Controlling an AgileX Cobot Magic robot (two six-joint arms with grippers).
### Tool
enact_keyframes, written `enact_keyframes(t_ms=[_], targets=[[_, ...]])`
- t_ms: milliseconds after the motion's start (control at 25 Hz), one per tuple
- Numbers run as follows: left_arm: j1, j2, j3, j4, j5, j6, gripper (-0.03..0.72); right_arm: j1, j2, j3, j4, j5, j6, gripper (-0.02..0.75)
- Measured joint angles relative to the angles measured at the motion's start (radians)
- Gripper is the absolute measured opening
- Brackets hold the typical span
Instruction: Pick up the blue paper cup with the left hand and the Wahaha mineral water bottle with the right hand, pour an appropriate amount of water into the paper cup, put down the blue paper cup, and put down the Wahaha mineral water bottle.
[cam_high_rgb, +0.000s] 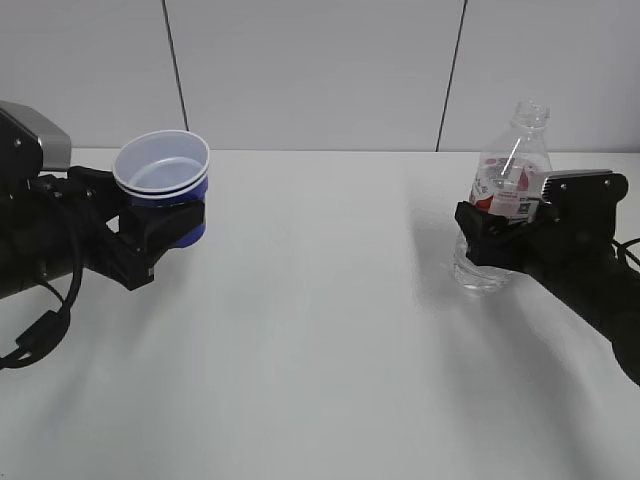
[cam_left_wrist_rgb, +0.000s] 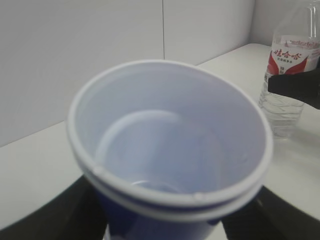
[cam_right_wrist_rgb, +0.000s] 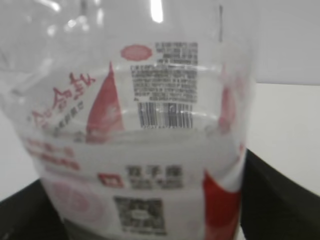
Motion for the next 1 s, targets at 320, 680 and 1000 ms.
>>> enact_keyframes(t_ms=[320,680,1000], targets=[[0.000,0.000,0.000,0.000,0.000,0.000,0.477,0.000,0.006,-0.019,0.002,0.010,0.000,0.610],[0.000,0.000,0.000,0.000,0.000,0.000,0.477,0.000,0.022,-0.032,0.002,-0.001,0.000,0.597],[0.000,0.000,0.000,0.000,0.000,0.000,0.477,0.000,0.025,-0.033,0.002,-0.005,0.000,0.597]])
